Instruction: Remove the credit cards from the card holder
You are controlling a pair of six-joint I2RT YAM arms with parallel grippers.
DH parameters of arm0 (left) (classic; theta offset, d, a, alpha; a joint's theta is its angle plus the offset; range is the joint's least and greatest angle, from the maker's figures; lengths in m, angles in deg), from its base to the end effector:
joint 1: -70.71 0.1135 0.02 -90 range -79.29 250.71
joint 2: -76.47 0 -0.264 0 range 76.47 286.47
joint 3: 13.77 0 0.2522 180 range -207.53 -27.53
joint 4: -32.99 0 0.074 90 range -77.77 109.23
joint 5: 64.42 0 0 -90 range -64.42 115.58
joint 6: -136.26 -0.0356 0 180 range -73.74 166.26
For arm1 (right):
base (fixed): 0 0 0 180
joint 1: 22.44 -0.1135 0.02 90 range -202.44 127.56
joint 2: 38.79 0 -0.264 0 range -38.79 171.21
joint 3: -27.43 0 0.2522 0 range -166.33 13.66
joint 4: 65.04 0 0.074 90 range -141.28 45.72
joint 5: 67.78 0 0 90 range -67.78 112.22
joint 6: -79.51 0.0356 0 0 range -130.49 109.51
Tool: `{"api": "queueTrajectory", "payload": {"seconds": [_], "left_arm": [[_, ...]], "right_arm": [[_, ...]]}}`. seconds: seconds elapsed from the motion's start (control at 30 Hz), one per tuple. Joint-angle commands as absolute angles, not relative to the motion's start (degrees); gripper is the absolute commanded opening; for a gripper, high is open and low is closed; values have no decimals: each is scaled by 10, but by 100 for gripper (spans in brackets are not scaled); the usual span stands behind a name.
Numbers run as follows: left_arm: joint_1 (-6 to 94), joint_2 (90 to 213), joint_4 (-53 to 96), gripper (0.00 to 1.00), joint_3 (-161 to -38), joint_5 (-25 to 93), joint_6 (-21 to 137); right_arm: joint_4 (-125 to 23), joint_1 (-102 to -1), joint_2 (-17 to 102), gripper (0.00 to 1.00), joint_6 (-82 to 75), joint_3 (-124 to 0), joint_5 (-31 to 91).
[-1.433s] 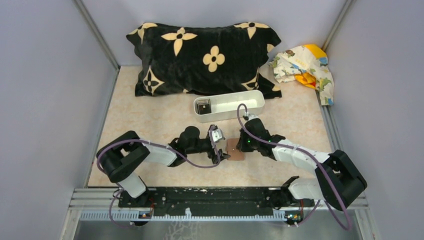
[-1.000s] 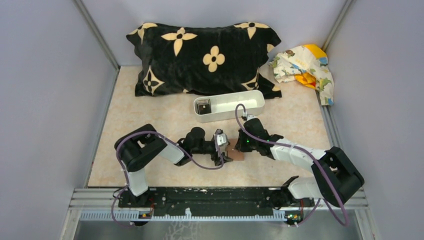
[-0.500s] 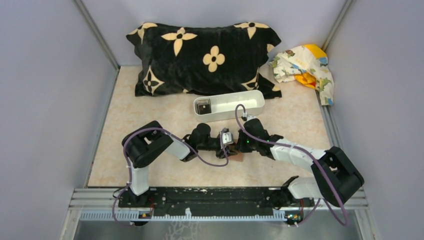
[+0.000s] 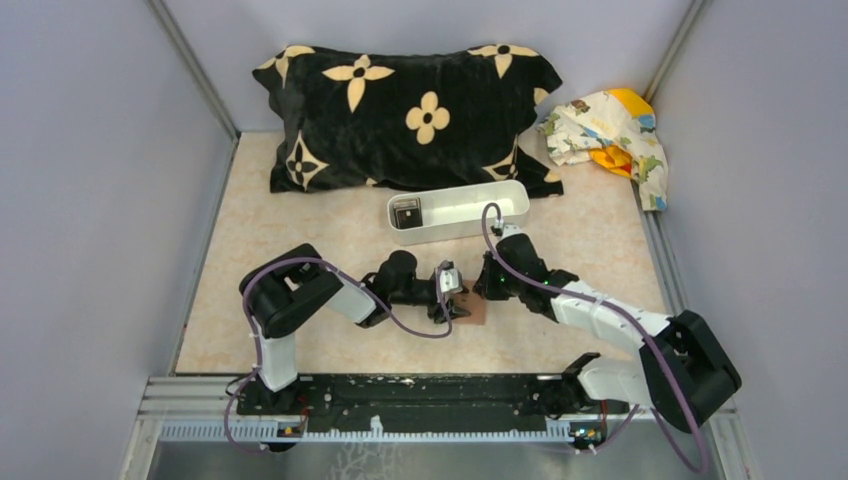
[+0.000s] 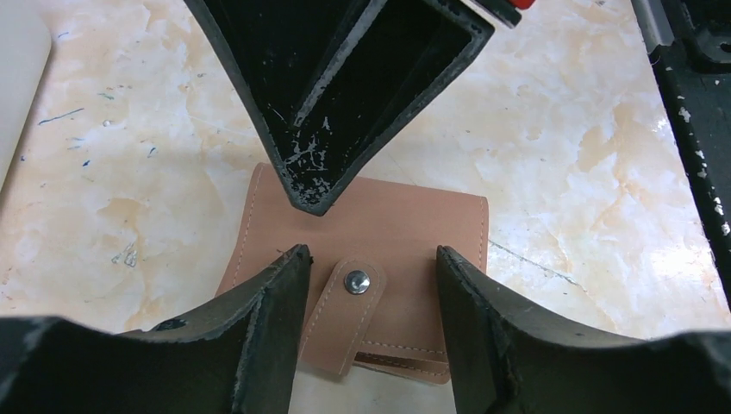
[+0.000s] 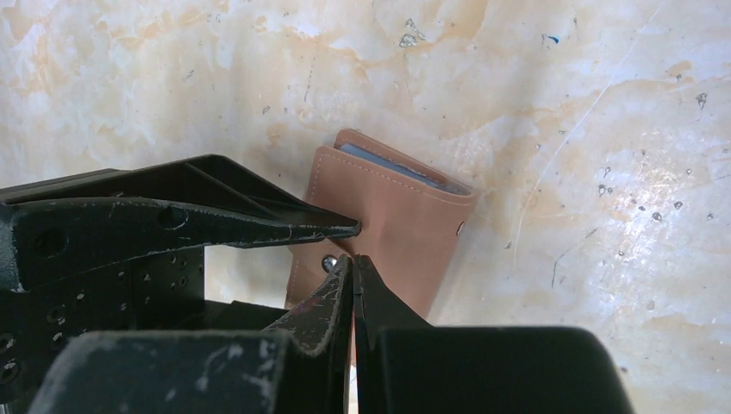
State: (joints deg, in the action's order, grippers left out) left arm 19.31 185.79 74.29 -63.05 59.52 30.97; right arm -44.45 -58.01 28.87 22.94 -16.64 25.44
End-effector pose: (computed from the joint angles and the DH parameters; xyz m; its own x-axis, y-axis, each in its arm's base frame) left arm 0.1912 -0.2713 0.1109 0.0646 0.2697 -0.9608 0.9965 0.0345 0.0767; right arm 0.1854 0.1350 0.1804 -0.8111 0.0962 -0.5769 -0.1997 0.8815 0.4278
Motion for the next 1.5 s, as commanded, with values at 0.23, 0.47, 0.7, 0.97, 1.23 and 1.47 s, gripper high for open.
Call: {"api": "queueTrajectory", "payload": {"seconds": [0.23, 0.47, 0.7, 0.97, 1.23, 1.47], "left_arm": [[190, 1865, 646, 75, -619, 583, 306], [190, 1880, 600, 73, -650, 577, 311], [190, 1898, 528, 62, -684, 586, 318], [191, 1894, 501, 36, -679, 582, 324], [190, 1886, 458, 0, -677, 560, 327], [191, 1869, 453, 0, -676, 547, 351]], "right_arm": [[-480, -577, 333, 0, 226, -161, 288], [-466, -577, 325, 0, 230, -149, 275], [-455, -577, 312, 0, 233, -148, 267], [-430, -574, 293, 0, 228, -146, 252], [-438, -572, 297, 0, 232, -141, 257], [-444, -572, 306, 0, 234, -142, 260]]}}
